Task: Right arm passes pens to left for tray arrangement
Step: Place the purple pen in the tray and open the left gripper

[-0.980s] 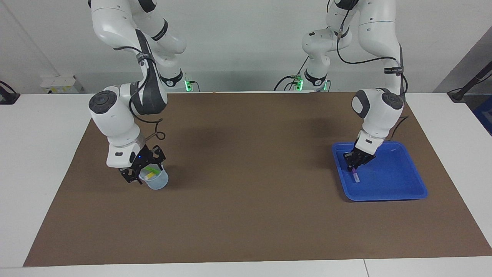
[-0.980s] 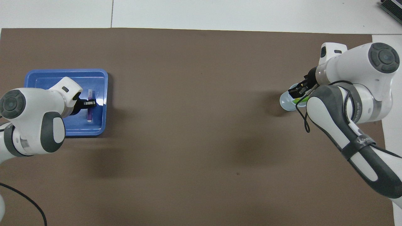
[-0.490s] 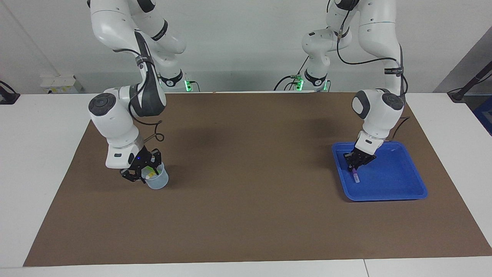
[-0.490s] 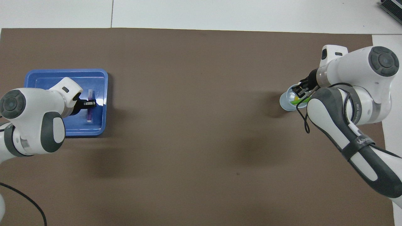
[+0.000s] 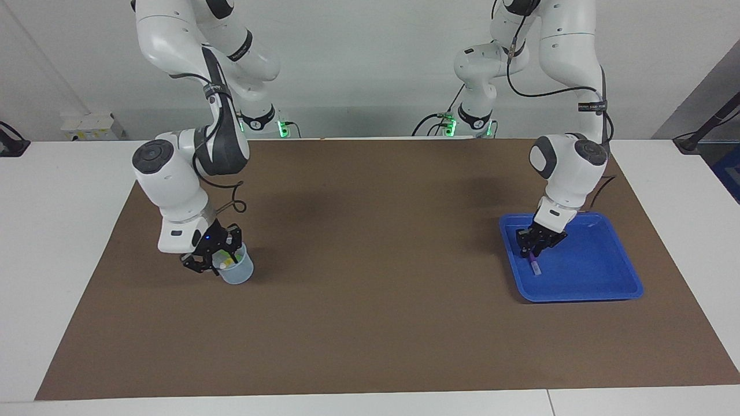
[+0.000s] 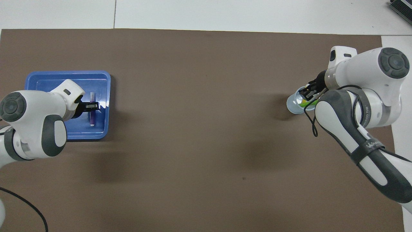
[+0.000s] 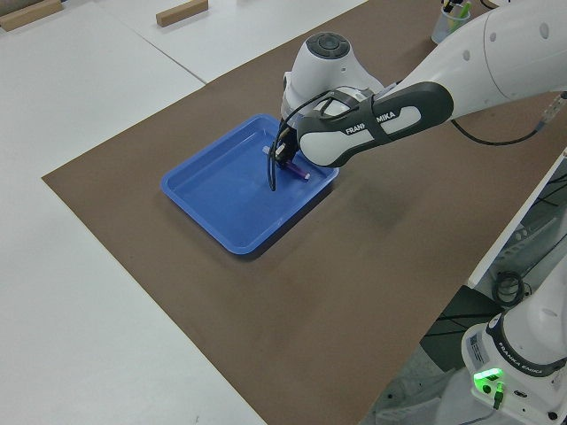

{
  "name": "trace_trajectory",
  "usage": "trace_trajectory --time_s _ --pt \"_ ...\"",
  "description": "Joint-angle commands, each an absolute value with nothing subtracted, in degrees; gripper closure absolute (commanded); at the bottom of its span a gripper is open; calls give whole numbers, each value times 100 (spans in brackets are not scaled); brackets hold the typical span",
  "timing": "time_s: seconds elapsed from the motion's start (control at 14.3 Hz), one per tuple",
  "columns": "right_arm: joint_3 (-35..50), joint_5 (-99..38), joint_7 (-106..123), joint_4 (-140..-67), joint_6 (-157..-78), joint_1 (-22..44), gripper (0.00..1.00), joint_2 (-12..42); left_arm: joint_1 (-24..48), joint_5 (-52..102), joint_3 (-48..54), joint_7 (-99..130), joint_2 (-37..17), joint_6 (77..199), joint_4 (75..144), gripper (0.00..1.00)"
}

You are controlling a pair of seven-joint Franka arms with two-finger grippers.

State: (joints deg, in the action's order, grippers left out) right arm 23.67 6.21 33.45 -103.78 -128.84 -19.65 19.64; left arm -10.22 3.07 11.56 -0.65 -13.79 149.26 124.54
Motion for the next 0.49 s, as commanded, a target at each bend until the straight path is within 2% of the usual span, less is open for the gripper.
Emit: trace_trajectory --time_s 0.0,0.07,0.21,0.35,0.42 --pt "2479 747 3454 -10415 -12973 -2092 51 1960 -1020 185 1125 -62 -1433 14941 12401 0" --pt "2479 747 3445 -10415 -13034 -2092 52 1960 -1020 185 1125 -53 -1424 14924 12393 0" --pt "2479 747 3445 -10398 -13078 -2092 62 1969 -1020 185 1125 -44 -1389 14880 12375 0" --pt "2479 738 3445 -10380 -13069 -2092 62 1978 -1037 185 1125 -44 -1362 14792 12349 0" --pt "2479 730 3445 -10380 -13069 -2092 58 1986 -1046 185 1125 -44 -1354 14783 12323 0"
